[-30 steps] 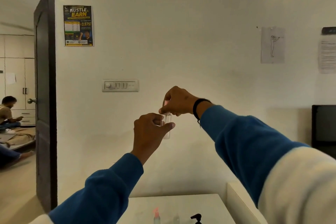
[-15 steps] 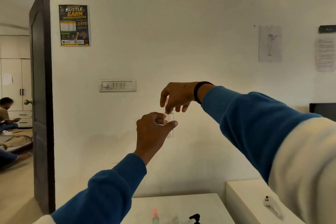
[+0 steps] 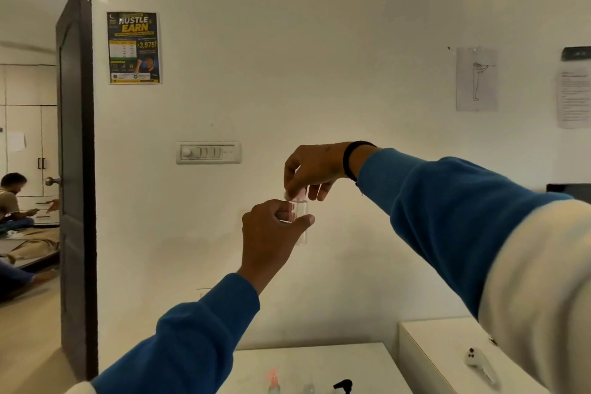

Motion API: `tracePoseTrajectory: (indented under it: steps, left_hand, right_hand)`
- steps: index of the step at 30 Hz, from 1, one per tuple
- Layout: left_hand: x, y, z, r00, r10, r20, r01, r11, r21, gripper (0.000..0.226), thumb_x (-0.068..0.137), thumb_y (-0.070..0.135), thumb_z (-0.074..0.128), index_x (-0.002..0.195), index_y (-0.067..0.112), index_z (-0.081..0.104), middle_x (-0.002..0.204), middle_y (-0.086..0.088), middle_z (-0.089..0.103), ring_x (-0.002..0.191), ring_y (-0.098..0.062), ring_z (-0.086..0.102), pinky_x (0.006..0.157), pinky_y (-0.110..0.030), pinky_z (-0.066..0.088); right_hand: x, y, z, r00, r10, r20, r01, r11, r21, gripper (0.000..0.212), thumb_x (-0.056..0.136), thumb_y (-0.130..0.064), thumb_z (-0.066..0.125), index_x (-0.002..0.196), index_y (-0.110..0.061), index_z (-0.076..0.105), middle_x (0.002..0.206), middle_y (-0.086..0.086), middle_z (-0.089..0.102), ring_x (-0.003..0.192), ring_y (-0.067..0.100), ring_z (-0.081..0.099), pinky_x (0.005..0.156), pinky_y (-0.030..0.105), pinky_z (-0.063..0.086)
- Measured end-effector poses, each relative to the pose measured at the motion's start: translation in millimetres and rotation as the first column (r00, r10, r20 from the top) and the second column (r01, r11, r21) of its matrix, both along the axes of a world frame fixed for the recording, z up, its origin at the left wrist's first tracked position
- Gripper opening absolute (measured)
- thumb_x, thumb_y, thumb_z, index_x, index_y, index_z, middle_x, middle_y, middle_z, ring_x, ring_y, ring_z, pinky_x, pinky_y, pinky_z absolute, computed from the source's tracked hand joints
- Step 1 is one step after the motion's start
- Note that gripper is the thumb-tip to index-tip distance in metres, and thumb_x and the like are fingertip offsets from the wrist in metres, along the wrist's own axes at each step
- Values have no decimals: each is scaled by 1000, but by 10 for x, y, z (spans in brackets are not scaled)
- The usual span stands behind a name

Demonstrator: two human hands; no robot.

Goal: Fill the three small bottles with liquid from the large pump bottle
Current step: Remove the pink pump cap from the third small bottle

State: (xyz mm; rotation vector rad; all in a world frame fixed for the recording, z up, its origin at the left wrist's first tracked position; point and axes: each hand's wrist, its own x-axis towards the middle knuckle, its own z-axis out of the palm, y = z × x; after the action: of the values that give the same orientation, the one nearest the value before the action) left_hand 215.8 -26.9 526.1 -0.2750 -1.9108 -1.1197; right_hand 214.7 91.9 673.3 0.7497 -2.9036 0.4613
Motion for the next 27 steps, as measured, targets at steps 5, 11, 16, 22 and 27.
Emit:
tracePoseTrajectory:
  steps: [5,11,16,22,27]
  left_hand:
    - [23,27,37,999,-32,-10,33,999,28,31,73,45,85,85,27,63,74,18,63,72,-5,63,64,-12,42]
    - [3,0,4,1000,-18,-7,18,999,26,37,73,46,85,93,18,71,78,13,65,71,-3,61,63,-9,39]
    - [-5,-6,-10,1000,-12,-7,12,999,48,39,74,45,85,96,16,72,78,13,65,70,-3,62,62,-9,39]
    - [-9,11,-3,1000,-19,-11,19,998,54,40,74,45,85,96,14,73,80,11,66,72,-9,63,63,-10,40]
    - [-12,-11,-48,1000,-4,0,4,999,45,42,74,46,84,99,14,73,81,13,66,69,-3,61,60,-6,36]
  right_hand:
    - [-34,-21,-22,977,-61,-204,80,993,87,38,96,-38,71,93,0,72,73,9,73,55,18,62,59,28,58]
    - [30,-7,44,999,37,-28,-35,998,58,12,91,-5,73,102,-9,73,92,8,73,74,14,68,72,27,62]
    - [26,-37,9,995,-15,-95,16,1000,3,29,91,-31,78,101,-5,70,80,8,74,61,17,68,63,28,63]
    - [17,-9,38,995,10,-96,-11,1000,-10,12,93,-14,75,93,-3,72,71,6,73,58,15,66,61,26,61]
    - [33,-40,14,999,34,-16,-34,999,39,27,91,-16,76,116,-12,67,95,6,71,78,18,71,78,32,64]
